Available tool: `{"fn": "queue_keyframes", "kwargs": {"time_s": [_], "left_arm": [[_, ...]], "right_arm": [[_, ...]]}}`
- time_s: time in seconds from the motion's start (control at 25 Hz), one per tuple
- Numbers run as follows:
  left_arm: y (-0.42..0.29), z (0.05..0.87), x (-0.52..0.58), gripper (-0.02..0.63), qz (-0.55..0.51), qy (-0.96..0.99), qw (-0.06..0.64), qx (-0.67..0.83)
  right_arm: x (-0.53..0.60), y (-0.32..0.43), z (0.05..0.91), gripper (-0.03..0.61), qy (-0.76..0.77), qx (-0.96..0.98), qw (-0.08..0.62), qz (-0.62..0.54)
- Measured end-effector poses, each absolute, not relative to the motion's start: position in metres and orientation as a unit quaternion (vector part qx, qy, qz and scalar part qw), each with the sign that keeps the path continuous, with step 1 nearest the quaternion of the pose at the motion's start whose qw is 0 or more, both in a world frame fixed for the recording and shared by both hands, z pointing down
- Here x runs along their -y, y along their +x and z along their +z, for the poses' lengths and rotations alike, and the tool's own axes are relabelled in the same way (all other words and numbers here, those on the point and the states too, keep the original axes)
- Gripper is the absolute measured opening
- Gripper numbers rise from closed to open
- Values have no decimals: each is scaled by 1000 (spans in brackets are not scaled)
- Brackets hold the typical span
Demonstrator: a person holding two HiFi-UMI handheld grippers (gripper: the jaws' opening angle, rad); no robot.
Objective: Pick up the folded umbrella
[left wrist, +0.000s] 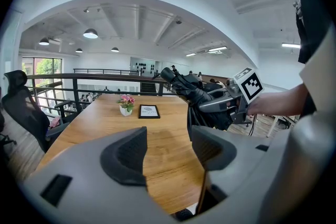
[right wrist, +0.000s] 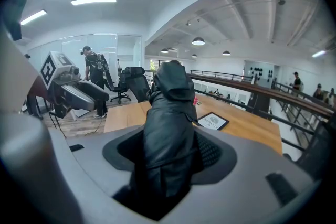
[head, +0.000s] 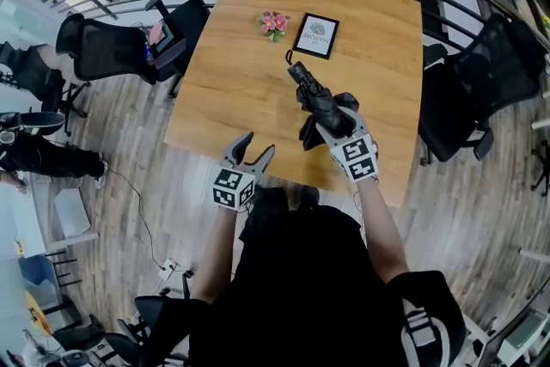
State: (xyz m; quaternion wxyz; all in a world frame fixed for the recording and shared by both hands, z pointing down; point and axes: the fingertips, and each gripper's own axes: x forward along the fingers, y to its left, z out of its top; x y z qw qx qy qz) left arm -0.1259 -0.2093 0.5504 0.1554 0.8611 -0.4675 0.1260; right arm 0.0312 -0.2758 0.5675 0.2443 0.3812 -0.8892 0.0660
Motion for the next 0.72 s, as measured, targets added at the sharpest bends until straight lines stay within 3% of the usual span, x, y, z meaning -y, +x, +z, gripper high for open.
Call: {"fn": "queue_keyframes", "kwargs": {"time_s": [0.72], "left_arm": [[-128, 554, 218, 287, 117, 868, 153, 458]], "right_arm": [[284, 35, 563, 268, 402, 883, 238, 56]]}}
